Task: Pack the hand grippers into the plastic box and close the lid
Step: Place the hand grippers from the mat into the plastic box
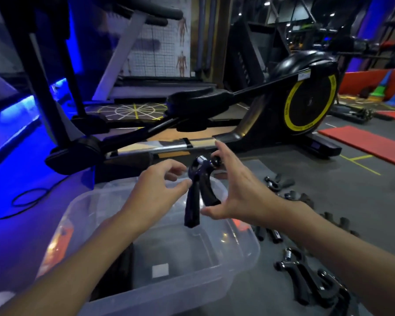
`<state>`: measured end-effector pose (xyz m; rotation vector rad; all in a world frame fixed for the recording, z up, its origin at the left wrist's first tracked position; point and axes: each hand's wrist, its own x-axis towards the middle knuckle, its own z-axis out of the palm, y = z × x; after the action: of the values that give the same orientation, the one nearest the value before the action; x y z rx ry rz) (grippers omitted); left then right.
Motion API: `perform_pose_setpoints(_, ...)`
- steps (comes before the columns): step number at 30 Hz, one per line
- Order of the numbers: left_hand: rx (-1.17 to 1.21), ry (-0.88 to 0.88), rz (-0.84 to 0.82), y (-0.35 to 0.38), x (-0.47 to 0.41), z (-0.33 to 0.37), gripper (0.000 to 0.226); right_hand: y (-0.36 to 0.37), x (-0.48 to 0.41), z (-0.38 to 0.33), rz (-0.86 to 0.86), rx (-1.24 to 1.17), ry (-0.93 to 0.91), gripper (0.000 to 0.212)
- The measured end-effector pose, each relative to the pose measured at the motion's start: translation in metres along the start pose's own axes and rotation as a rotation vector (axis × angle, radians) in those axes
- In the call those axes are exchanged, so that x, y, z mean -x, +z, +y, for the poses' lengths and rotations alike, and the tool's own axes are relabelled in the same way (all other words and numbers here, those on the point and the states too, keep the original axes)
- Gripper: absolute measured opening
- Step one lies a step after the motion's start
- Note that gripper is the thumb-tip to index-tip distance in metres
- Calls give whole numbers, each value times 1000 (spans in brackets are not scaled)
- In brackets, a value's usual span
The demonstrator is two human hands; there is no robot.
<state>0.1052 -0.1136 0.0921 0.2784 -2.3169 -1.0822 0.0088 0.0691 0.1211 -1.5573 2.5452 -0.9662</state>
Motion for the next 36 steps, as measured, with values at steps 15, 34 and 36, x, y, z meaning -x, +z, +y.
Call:
perform_pose_setpoints(15,-51,-152,70,-73,18,-55,21,92,-51,-67,-244,-120,-153,131)
perform_pose_setpoints(34,53,-136,89,-93,35,-59,15,108,-63,-58,-466,-452,-4,100)
perform_pose_setpoints(36,43,-163,27,-93,38,-57,14,111,-62,-54,-480,-438,15,99)
